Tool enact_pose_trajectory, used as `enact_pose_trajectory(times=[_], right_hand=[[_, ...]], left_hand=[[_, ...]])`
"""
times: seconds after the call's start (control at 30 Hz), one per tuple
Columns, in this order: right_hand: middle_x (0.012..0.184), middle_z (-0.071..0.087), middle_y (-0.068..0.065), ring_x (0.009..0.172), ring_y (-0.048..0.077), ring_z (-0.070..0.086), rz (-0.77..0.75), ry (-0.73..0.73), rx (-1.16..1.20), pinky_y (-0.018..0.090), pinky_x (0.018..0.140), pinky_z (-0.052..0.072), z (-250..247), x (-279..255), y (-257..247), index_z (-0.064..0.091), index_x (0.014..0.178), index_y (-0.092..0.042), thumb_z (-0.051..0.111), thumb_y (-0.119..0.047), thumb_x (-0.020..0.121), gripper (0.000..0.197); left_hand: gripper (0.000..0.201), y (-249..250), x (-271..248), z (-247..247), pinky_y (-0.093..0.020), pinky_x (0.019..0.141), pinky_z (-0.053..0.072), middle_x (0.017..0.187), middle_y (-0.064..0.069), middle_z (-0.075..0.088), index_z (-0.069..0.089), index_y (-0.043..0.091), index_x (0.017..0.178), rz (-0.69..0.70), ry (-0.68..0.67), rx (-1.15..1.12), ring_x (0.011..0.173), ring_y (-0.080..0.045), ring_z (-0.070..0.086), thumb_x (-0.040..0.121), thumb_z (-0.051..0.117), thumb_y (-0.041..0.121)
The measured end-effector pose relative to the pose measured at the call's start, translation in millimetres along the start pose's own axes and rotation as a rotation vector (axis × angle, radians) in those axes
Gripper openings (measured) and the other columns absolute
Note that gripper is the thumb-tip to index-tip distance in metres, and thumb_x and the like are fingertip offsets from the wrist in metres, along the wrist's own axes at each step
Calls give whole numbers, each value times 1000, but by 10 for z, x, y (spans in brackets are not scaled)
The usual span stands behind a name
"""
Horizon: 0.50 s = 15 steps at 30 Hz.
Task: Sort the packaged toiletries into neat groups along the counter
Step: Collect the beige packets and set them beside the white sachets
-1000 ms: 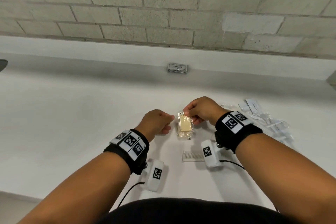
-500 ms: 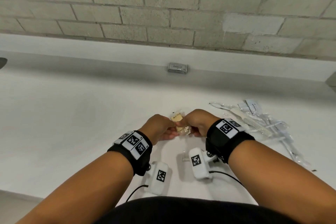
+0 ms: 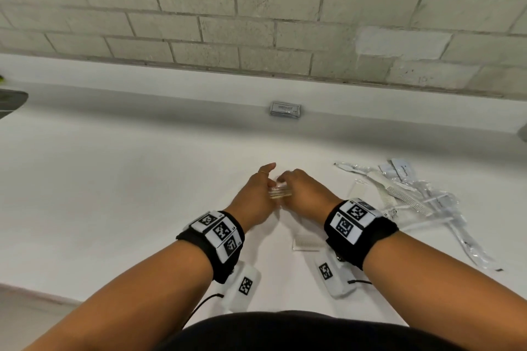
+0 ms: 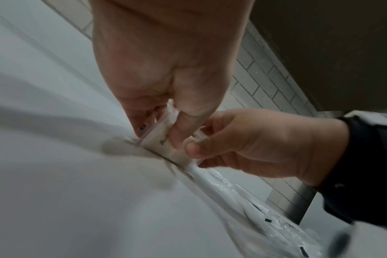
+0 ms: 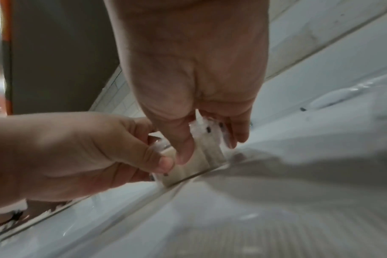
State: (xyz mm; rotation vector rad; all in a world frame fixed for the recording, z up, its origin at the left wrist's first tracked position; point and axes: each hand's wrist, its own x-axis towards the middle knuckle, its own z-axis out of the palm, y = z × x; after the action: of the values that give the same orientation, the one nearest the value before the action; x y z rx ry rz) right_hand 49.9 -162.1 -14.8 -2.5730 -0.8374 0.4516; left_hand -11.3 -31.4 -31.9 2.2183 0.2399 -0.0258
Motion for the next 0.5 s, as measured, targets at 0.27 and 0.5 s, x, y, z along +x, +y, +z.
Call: enact_pose_trajectory(times=[0.27,0.5], right_hand=[[155,26,14,142,25,30,70,-55,219,30,116,25,135,-46,49,22,150,-10,49,-13,94,63],[132,44,11,120,31,43,-34,58,-156,39,98,39,180,-70,-71,44,135,-12,47,-13,90,45]], left_hand=[[53,-58,75,130,-33,106,36,142,-6,36,41,13,134,-27,14,127,124,-23,42,82,47,4],[47,-35,88,109,-37,105,38,134,-5,41,45,15,127,-67,10,117,122,-23,43,80,54,12]])
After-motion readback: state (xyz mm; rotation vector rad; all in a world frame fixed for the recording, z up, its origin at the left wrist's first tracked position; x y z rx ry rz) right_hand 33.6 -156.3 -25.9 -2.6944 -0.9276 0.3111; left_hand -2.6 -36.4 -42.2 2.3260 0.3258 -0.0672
